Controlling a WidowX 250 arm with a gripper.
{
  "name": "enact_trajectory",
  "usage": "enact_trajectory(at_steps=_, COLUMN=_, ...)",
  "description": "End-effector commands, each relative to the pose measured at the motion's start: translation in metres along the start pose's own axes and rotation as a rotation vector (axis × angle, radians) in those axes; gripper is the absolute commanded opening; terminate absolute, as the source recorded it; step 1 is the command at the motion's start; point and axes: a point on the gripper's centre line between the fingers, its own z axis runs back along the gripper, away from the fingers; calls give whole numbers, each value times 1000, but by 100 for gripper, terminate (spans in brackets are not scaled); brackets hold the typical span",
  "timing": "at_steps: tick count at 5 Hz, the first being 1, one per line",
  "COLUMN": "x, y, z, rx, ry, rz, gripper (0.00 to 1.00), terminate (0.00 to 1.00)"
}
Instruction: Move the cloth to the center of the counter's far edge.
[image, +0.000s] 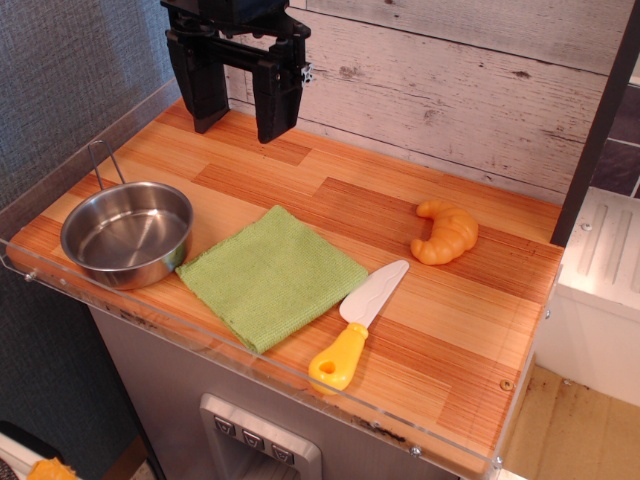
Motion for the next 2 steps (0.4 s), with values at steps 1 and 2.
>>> enact_trajectory(at_steps=1, x=0, y=0, z=0, rx=0, ry=0, rz=0, gripper=100, terminate=0)
enact_trajectory(at_steps=2, x=-11, y=0, z=-16, rx=-5, ry=-1, rz=-9, gripper=100, terminate=0)
